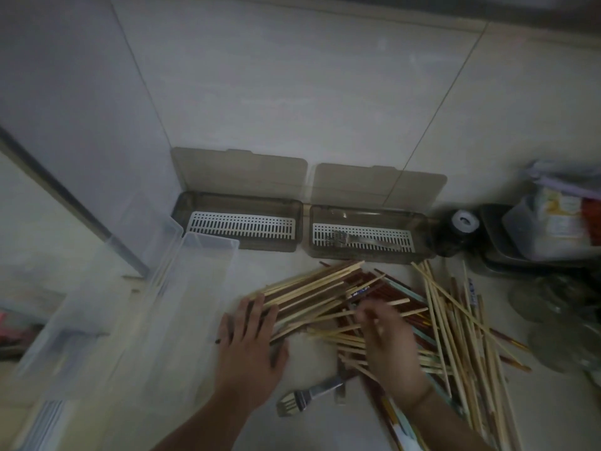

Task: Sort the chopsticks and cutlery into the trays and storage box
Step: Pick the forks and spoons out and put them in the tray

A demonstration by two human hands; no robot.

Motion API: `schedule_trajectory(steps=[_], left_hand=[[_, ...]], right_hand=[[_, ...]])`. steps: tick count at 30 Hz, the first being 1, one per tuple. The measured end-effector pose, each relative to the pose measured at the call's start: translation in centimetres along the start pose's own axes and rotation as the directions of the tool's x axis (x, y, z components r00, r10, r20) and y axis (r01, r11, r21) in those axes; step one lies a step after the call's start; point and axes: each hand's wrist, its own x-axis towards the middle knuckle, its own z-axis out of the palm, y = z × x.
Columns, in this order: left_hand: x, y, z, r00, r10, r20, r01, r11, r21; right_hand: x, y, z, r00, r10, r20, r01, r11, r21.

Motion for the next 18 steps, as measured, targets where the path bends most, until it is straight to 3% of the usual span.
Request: schedule_trajectory(steps=[3, 6, 8, 11, 14, 18], left_hand=[[0.1, -0.2, 0.2, 1.000, 0.008, -0.003, -0.008, 1.000, 0.005], [0.1, -0.2, 0.3, 1.000, 0.002, 0.001, -0.002, 1.000, 0.007], [0.1, -0.2, 0.3, 1.000, 0.004, 0.003, -0.004, 1.000, 0.018], [0.1, -0.3, 0.4, 1.000, 0.011, -0.005, -0.011, 1.000, 0.011], [0.2, -0.3, 0.3, 1.000, -0.008, 0.019, 0.008, 1.000, 0.002], [0.2, -0.3, 0.3, 1.000, -0.002, 0.018, 0.002, 1.000, -0.008]], right_hand=[[7.0, 1.4, -2.8, 0.997, -0.024, -0.071, 0.013, 0.988, -0.156], [14.0, 4.1, -4.0, 0.994, 0.104, -0.033, -0.108, 0.919, -0.379], [17.2, 5.3, -3.8, 0.976, 0.194, 0.100, -0.116, 0.849, -0.516], [19.9, 6.2, -2.8, 0.893, 0.310, 0.326, -0.015, 0.745, -0.666], [20.8, 6.5, -1.3, 0.835, 0.383, 0.395, 0.026, 0.690, -0.723], [20.6, 6.7, -0.4, 0.795, 0.502, 0.341, -0.129, 0.689, -0.713]])
